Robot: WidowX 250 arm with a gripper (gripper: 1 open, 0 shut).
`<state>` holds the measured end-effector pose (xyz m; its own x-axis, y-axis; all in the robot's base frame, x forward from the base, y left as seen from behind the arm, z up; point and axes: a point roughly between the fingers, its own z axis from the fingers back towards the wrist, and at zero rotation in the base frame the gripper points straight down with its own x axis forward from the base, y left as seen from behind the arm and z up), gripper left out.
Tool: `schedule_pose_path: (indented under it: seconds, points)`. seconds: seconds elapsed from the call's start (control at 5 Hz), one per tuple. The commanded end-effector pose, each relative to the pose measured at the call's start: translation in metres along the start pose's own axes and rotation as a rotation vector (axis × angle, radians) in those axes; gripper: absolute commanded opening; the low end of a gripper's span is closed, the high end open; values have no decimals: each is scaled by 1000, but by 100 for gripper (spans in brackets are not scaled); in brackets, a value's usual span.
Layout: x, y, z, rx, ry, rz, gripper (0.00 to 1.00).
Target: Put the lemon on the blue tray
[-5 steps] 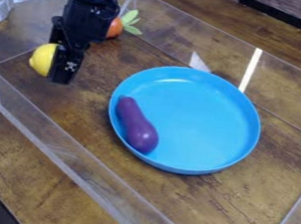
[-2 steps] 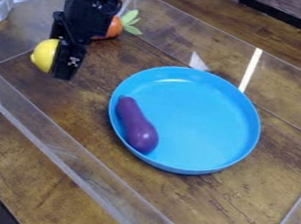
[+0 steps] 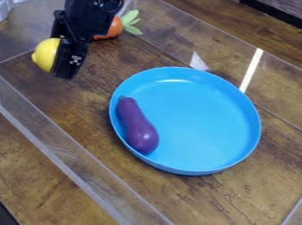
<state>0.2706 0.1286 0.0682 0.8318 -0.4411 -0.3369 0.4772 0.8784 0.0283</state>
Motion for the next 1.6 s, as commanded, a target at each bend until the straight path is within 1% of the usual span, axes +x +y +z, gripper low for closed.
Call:
schedule_pose_path:
  seconds: [0.0, 1.0, 1.4]
  points:
    - [1, 8, 35, 86, -79, 17, 0]
    - [3, 9, 42, 95, -76, 10, 0]
    - [6, 10, 41, 94, -77, 10, 0]
